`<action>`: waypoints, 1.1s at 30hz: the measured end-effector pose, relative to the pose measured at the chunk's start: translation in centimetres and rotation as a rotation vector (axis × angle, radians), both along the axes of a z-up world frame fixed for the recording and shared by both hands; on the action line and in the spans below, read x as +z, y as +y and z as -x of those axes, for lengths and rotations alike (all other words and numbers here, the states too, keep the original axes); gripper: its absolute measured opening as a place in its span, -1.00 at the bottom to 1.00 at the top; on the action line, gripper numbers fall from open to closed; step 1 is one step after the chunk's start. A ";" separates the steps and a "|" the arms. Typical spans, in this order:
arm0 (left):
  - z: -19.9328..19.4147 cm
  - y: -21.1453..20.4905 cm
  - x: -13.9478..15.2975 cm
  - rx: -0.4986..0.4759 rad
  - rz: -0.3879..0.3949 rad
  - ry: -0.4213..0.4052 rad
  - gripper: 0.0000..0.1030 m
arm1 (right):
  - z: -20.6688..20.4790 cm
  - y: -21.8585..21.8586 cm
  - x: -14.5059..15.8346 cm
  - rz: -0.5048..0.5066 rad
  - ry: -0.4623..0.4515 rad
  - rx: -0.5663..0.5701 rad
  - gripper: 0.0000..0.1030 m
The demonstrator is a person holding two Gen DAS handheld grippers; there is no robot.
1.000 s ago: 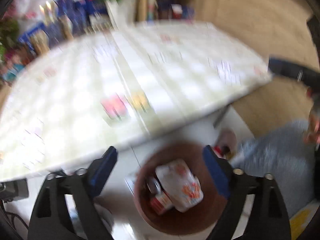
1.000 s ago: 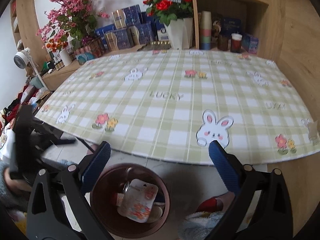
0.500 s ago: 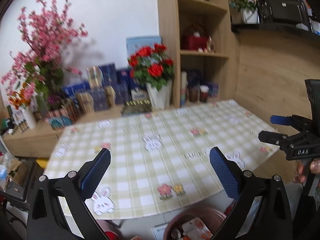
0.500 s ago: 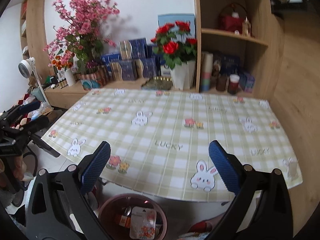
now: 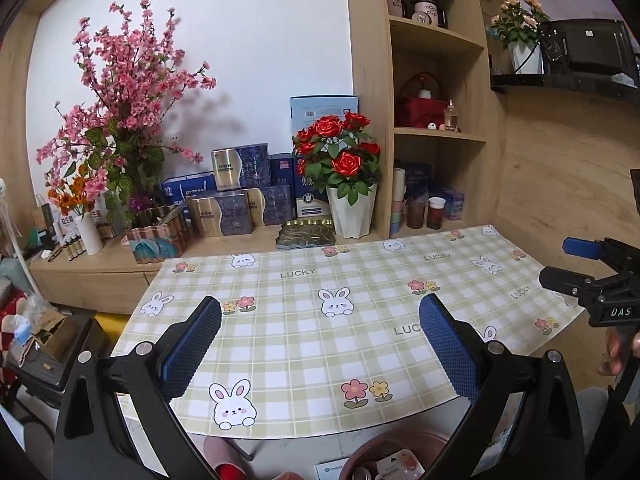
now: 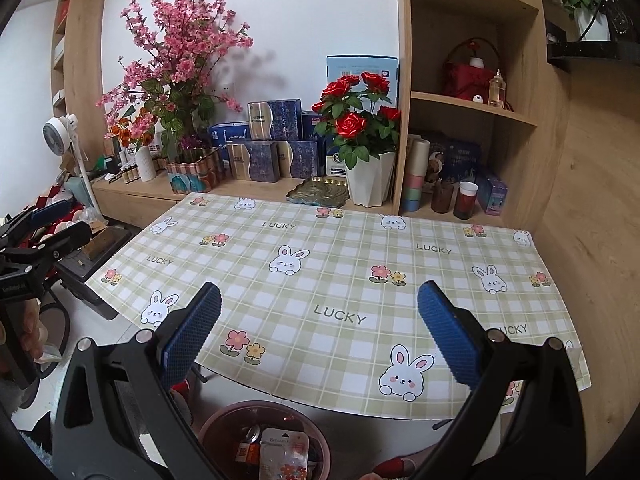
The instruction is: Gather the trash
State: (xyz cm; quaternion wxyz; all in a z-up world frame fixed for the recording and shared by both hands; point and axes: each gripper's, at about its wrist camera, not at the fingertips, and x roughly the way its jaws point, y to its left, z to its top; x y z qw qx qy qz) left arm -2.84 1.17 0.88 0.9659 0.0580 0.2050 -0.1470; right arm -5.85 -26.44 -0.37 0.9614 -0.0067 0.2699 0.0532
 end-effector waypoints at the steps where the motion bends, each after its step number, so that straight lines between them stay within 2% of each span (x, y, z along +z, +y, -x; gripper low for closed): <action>1: 0.0 0.0 -0.1 0.002 0.000 0.002 0.88 | 0.0 0.0 0.0 -0.001 -0.001 0.000 0.89; 11: -0.2 0.2 -0.4 0.005 0.003 0.033 0.88 | -0.3 0.2 -0.3 -0.001 0.009 -0.003 0.89; 33: 0.0 0.1 -0.5 -0.002 -0.014 0.024 0.88 | -0.8 0.8 -0.8 0.005 0.017 0.005 0.89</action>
